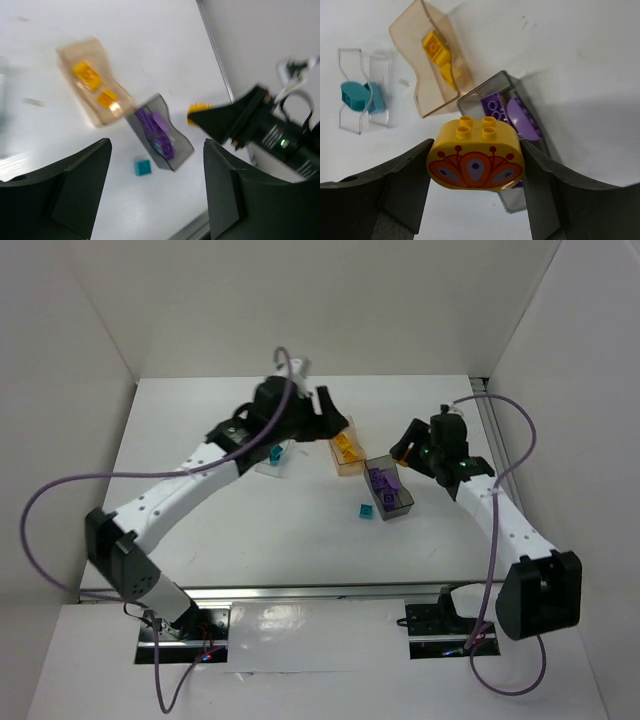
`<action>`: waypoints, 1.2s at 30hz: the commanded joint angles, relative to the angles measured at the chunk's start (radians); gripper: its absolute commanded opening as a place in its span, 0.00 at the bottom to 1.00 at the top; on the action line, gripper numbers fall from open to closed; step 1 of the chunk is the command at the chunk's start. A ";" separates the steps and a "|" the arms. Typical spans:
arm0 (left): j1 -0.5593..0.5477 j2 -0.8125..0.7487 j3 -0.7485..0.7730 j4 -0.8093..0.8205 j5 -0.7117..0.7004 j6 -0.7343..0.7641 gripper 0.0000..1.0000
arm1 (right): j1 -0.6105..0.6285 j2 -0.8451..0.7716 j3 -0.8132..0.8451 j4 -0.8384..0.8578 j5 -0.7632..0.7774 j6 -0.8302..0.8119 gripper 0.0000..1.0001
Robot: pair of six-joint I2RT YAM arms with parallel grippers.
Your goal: Sort the legos into containers by color
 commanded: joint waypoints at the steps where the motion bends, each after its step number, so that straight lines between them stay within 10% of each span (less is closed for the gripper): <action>1: 0.144 -0.094 -0.112 -0.091 -0.038 -0.049 0.81 | 0.074 0.078 0.095 0.079 -0.028 -0.043 0.52; 17: 0.320 -0.269 -0.334 -0.119 0.036 -0.040 0.84 | 0.218 0.629 0.526 0.135 0.069 -0.095 0.58; 22: 0.338 -0.289 -0.352 -0.130 0.045 -0.031 0.84 | 0.227 0.760 0.675 0.058 0.081 -0.115 0.87; 28: 0.361 -0.312 -0.372 -0.130 0.045 -0.031 0.84 | 0.249 0.538 0.484 0.124 0.184 -0.133 0.92; 36: 0.370 -0.322 -0.390 -0.130 0.054 -0.031 0.84 | 0.464 0.217 0.101 0.075 0.259 -0.044 0.70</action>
